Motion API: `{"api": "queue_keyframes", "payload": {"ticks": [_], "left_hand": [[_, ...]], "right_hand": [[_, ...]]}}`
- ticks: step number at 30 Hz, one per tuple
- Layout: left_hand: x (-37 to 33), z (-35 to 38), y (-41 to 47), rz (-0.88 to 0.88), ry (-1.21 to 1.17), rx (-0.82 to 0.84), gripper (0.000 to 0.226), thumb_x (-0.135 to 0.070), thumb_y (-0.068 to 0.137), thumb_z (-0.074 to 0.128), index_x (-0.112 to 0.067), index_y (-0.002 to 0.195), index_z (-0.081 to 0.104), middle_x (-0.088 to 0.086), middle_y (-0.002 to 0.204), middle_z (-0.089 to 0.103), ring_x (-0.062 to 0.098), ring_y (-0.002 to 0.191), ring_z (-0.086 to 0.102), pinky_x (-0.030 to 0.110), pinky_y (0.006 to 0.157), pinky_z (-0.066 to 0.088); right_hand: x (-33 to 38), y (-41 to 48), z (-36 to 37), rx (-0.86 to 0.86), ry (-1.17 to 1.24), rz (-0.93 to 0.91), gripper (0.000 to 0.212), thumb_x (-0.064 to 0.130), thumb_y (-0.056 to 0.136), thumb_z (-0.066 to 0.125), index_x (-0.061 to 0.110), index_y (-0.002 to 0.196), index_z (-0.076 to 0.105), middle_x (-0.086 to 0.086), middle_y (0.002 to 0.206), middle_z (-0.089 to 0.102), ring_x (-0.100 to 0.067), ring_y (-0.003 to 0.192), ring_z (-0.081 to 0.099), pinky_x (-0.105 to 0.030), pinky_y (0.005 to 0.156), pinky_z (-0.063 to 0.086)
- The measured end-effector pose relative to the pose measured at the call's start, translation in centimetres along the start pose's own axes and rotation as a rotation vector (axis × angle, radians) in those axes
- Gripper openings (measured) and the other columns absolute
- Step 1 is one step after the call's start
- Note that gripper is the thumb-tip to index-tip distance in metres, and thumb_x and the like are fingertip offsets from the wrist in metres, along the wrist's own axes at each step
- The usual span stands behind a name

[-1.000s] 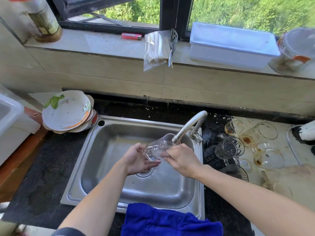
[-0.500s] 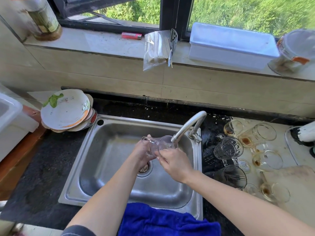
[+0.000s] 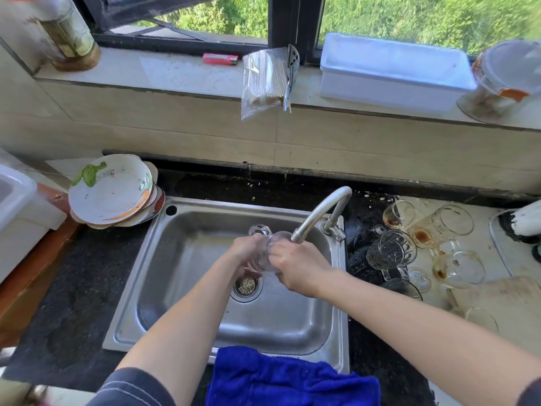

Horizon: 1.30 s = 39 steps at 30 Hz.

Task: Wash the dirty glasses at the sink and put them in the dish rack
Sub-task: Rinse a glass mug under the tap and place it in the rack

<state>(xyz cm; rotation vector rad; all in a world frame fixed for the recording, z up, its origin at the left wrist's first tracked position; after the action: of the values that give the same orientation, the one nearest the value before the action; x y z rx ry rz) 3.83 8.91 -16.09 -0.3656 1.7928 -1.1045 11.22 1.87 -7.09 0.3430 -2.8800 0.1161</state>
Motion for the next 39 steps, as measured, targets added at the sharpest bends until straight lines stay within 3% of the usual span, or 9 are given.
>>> {"api": "queue_keyframes", "payload": {"ticks": [3, 9, 14, 21, 24, 28, 33, 36, 39], "left_hand": [[0.0, -0.6, 0.3, -0.016, 0.053, 0.008, 0.023, -0.028, 0.09, 0.053, -0.011, 0.1, 0.064, 0.009, 0.083, 0.066, 0.024, 0.064, 0.06, 0.035, 0.064, 0.052], [1.1, -0.4, 0.9, -0.033, 0.173, 0.024, 0.034, -0.034, 0.094, 0.048, -0.007, 0.112, 0.061, 0.015, 0.092, 0.066, 0.027, 0.064, 0.061, 0.033, 0.054, 0.053], [1.9, -1.1, 0.6, -0.072, 0.332, 0.106, 0.034, -0.038, 0.099, 0.042, -0.01, 0.104, 0.06, 0.01, 0.09, 0.063, 0.023, 0.062, 0.061, 0.029, 0.046, 0.05], [3.0, 1.3, 0.2, -0.108, 0.029, 0.209, 0.021, -0.012, 0.094, 0.049, -0.003, 0.081, 0.064, 0.011, 0.07, 0.066, 0.025, 0.064, 0.061, 0.035, 0.069, 0.052], [1.8, 1.7, -0.2, 0.004, -0.118, 0.145, 0.017, 0.0, 0.091, 0.046, 0.003, 0.082, 0.061, 0.017, 0.065, 0.066, 0.024, 0.051, 0.064, 0.03, 0.049, 0.054], [-0.2, 1.1, -0.8, 0.255, 0.046, -0.059, 0.014, -0.002, 0.086, 0.047, -0.006, 0.075, 0.055, 0.014, 0.067, 0.058, 0.021, 0.052, 0.053, 0.027, 0.047, 0.041], [-1.0, 1.8, -2.3, 0.372, 0.216, -0.001, 0.007, -0.012, 0.086, 0.049, -0.011, 0.08, 0.051, 0.01, 0.073, 0.051, 0.018, 0.063, 0.046, 0.03, 0.053, 0.037], [-2.2, 2.3, -2.6, 0.392, 0.278, 0.042, 0.01, -0.013, 0.09, 0.046, -0.007, 0.096, 0.051, 0.007, 0.079, 0.053, 0.018, 0.056, 0.049, 0.023, 0.039, 0.038], [-3.5, 2.8, -2.8, 0.471, 0.349, -0.031, 0.013, -0.01, 0.094, 0.04, -0.006, 0.096, 0.052, 0.001, 0.078, 0.053, 0.017, 0.067, 0.052, 0.026, 0.05, 0.04]], "right_hand": [[0.4, -0.5, 0.4, -0.004, 0.073, -0.046, 0.016, 0.008, 0.068, 0.073, 0.014, 0.082, 0.073, -0.001, 0.084, 0.071, -0.025, 0.087, 0.068, -0.036, 0.063, 0.056], [-0.4, -0.1, 1.7, 0.101, 0.04, 0.07, 0.025, 0.025, 0.09, 0.055, 0.015, 0.109, 0.068, -0.001, 0.118, 0.064, -0.021, 0.117, 0.054, -0.038, 0.091, 0.045], [-2.6, -1.3, 1.2, 0.161, 0.349, 0.253, 0.026, 0.04, 0.096, 0.055, 0.025, 0.107, 0.072, 0.008, 0.107, 0.068, -0.013, 0.103, 0.058, -0.03, 0.081, 0.042], [-7.5, -3.3, 2.6, -0.217, 1.08, 0.762, 0.044, 0.034, 0.086, 0.072, -0.002, 0.065, 0.058, -0.013, 0.067, 0.067, -0.02, 0.068, 0.067, -0.035, 0.071, 0.051], [-8.8, -4.7, 4.2, -0.397, 1.194, 0.946, 0.045, 0.017, 0.09, 0.067, 0.014, 0.052, 0.044, -0.002, 0.053, 0.05, -0.024, 0.054, 0.047, -0.021, 0.058, 0.04], [-8.9, -4.6, 7.1, -0.457, 1.34, 1.195, 0.012, 0.03, 0.093, 0.05, 0.021, 0.093, 0.059, 0.001, 0.086, 0.061, -0.021, 0.08, 0.06, -0.038, 0.069, 0.056], [-8.4, -3.1, 8.2, -0.333, 1.547, 1.168, 0.03, 0.042, 0.094, 0.056, 0.021, 0.116, 0.056, -0.002, 0.083, 0.062, -0.018, 0.067, 0.062, -0.032, 0.055, 0.056], [-8.8, -2.8, 7.3, -0.305, 1.529, 1.129, 0.011, 0.033, 0.098, 0.052, 0.024, 0.098, 0.058, 0.001, 0.07, 0.051, -0.01, 0.051, 0.044, -0.019, 0.041, 0.036], [-9.0, -2.7, 7.2, -0.336, 1.6, 1.109, 0.022, 0.043, 0.093, 0.055, 0.024, 0.098, 0.063, -0.009, 0.077, 0.062, -0.014, 0.063, 0.055, -0.029, 0.059, 0.05]]}}
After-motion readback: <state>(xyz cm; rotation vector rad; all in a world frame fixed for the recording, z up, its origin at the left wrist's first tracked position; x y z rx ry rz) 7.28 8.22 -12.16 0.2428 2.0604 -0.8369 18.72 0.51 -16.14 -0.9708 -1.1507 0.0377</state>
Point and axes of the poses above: each hand's wrist, its own y-axis towards the middle knuckle, its own z-axis out of the palm, x = y × z, the point moved 9 cm from there along y, towards the middle knuckle
